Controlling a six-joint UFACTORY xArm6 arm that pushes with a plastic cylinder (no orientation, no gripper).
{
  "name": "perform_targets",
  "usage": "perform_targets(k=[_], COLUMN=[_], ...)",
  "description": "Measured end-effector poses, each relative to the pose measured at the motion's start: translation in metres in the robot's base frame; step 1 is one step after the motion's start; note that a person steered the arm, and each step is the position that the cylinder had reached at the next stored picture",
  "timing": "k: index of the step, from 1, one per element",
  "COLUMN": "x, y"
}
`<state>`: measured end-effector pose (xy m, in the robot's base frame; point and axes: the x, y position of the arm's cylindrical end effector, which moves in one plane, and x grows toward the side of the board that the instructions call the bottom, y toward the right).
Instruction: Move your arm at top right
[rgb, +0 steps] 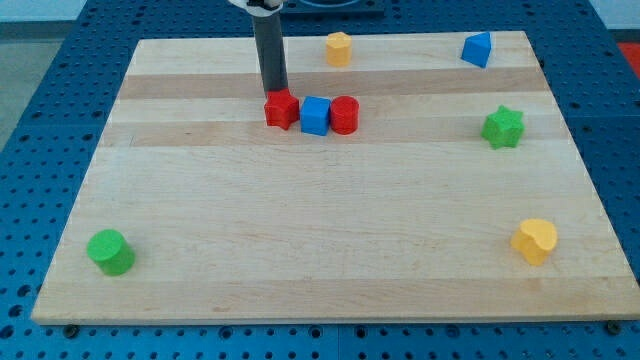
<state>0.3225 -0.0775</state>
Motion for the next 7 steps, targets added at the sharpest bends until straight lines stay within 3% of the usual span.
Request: perform_targets(k=[3, 4, 7], x=[0.009, -0.007, -0.018], y=[0.0, 0.0, 0.086])
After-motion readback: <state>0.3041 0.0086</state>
